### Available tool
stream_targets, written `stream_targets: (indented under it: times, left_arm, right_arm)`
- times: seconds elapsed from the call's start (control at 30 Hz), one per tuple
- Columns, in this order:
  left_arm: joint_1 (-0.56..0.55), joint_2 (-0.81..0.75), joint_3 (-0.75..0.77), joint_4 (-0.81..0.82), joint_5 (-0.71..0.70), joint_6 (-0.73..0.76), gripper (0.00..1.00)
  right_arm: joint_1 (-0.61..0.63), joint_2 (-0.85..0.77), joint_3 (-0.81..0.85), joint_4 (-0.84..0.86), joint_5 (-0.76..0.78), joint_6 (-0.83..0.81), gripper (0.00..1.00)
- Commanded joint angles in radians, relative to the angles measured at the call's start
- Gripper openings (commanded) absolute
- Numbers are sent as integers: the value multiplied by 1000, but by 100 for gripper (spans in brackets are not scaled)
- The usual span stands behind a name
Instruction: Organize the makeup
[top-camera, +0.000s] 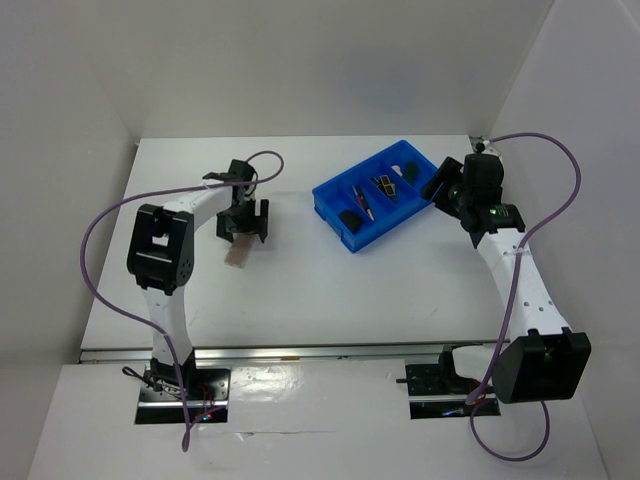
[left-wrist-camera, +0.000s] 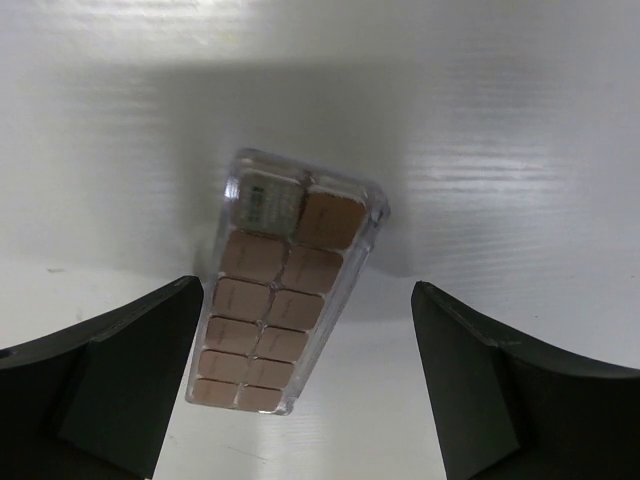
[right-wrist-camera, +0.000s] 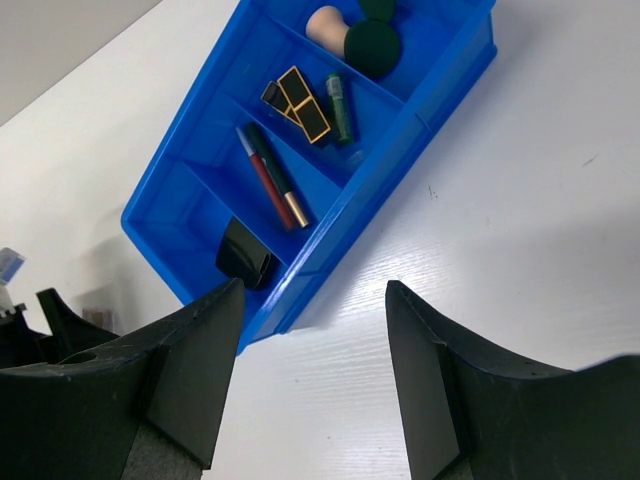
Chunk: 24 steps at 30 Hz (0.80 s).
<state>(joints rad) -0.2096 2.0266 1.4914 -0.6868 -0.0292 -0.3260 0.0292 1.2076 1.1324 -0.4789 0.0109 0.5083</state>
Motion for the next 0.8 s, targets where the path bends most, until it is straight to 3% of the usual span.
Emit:
stream_targets:
  times: [0.0,0.2,0.27,0.33,0.37,0.5,0.6,0.73,0.77]
  left_arm:
    - [-62,15,-43,-71,-83,-62,100]
    - [-76,37,-56,-82,-190,-111,100]
    - [-76,47,-56,-82,-190,-120,93]
    - [-76,57,-56,-82,-160,-130,85]
    - [-76,47,-65,-73,-150,-130,69]
    - [-76,-32,-65,-51,-65,-139,42]
    - [-76,-121,-65,-25,41,-151,32]
    - [-76,-219,10,-25,141,-198,11]
    - [-85,-239,23,-25,170,-217,11]
  right_arm:
    - [-6,-33,-11,36,-17,7,66]
    - [-6,-42,-11,36,-17,7,66]
    - [-6,-42,-11,36,-17,7,66]
    - [-6,-51,-11,36,-17,7,66]
    - [-6,-51,-11,36,-17,7,66]
    - [-6,-51,-11,36,-17,7,66]
    - [-6,-51,-11,36,-17,7,66]
    - [-6,-51,-11,36,-17,7,66]
    - [-6,-51,-11,36,-17,7,66]
